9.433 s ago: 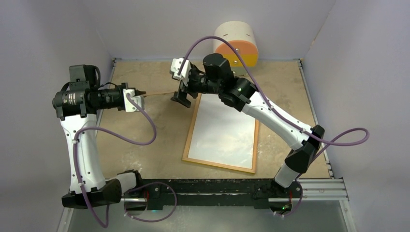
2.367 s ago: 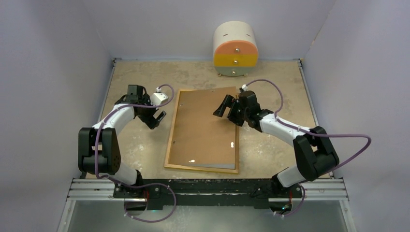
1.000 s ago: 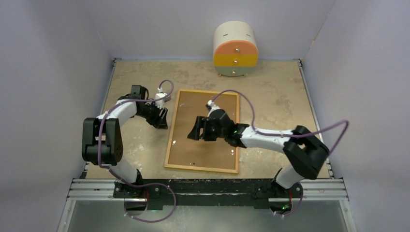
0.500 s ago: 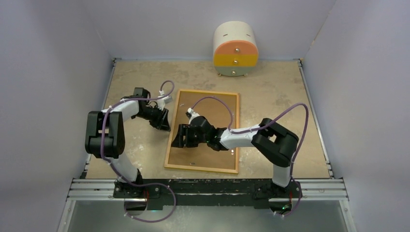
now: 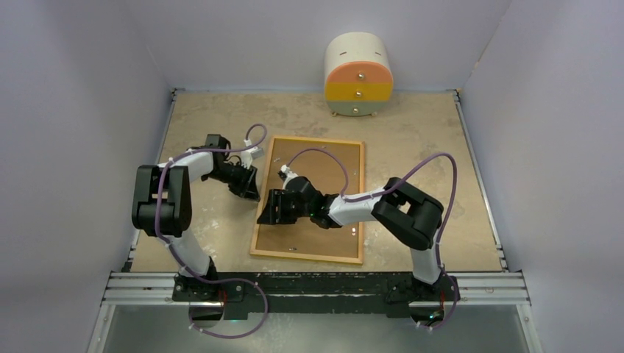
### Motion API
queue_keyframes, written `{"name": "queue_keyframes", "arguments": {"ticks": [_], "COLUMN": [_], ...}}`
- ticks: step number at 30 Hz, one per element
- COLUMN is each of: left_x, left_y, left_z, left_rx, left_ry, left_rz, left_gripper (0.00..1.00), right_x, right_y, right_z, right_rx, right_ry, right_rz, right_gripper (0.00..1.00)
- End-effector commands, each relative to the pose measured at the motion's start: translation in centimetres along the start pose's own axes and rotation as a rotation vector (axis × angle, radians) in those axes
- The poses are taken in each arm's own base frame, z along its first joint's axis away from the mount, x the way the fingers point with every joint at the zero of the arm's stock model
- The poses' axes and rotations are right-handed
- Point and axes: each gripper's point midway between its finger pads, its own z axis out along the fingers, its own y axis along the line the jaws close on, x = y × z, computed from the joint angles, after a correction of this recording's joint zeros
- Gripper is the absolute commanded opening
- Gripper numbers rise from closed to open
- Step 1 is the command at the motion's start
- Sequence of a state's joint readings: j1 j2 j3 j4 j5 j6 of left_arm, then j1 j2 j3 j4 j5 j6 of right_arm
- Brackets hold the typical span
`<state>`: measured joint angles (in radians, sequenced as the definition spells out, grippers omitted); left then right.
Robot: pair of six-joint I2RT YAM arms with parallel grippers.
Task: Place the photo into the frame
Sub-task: Install the photo frame at the center of the board.
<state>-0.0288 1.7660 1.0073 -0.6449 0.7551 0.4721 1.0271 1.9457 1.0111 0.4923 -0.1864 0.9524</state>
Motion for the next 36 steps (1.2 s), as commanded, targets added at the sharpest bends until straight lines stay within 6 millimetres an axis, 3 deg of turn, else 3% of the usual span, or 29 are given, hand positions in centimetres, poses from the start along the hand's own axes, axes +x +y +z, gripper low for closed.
{"name": "queue_keyframes", "arguments": {"ticks": [1,19,26,30,36], "left_x": [-1.7,-1.4,-1.3,-1.1,-1.1], "left_y": [-0.1,0.2,0.1,0.1,0.1], "left_z": [-0.1,0.3,0.4,0.5,0.8], "left_rx": [-0.001,-0.038,-0.042,-0.043,-0.04], "left_ry": [-0.027,0.001,0.008,0.015,0.025], "left_rz": [0.051,0.084,0.092,0.095,0.103], "left_gripper": [0.28,0.26,0.25,0.25,0.25], "right_x": [-0.1,-1.0,-1.2,-1.4,-2.0], "right_y": [0.8,-1.8,-2.1,-2.3,-2.7], "right_z": [0.6,1.8,2.2,2.3,2.5], "right_rx": [-0.024,0.057,0.058,0.056,0.063], "right_ry": [0.01,-0.051,-0.062,-0.071,-0.093], "right_rz": [0.005,0.001,0.0,-0.001,-0.006], "right_gripper": [0.55,0.43,0.37,0.28,0.26]}}
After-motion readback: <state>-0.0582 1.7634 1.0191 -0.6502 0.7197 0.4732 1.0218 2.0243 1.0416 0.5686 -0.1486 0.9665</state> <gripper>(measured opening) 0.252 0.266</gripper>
